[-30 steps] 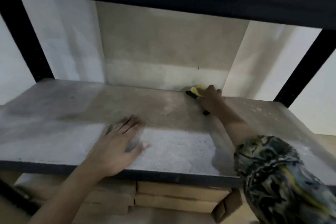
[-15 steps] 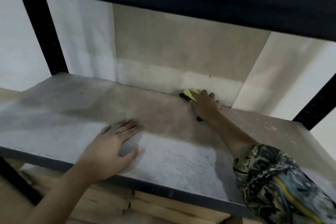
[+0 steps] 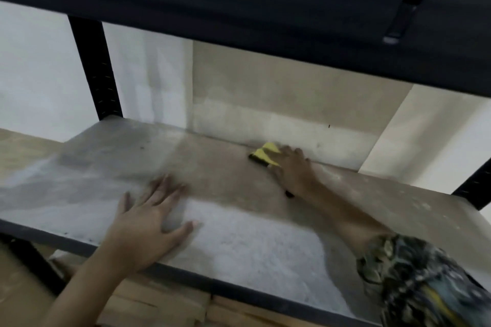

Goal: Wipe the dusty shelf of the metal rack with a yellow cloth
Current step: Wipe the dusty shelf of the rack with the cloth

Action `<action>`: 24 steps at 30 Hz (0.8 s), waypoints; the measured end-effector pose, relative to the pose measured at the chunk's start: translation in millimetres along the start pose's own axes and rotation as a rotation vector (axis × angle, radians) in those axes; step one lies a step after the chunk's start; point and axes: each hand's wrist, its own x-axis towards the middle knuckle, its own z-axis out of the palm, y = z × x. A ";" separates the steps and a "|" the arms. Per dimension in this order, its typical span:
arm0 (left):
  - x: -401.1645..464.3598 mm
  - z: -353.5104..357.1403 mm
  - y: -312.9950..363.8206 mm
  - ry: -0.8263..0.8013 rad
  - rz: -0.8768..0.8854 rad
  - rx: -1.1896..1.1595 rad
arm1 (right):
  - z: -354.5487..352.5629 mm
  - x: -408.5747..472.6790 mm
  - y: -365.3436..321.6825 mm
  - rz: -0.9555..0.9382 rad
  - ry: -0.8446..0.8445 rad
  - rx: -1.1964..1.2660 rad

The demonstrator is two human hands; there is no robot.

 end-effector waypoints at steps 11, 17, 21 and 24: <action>-0.5 6.0 -2.6 0.016 0.025 -0.015 | 19.7 13.8 -81.6 -0.256 0.039 0.070; -2.0 0.1 3.6 0.008 -0.003 -0.043 | 4.2 67.6 -46.0 0.153 0.075 0.109; -2.3 0.0 4.6 0.026 -0.023 -0.047 | 16.2 28.7 -103.4 -0.320 0.131 0.189; -2.6 -1.2 5.8 0.018 -0.026 -0.032 | 27.0 29.1 -104.4 -0.353 0.127 0.066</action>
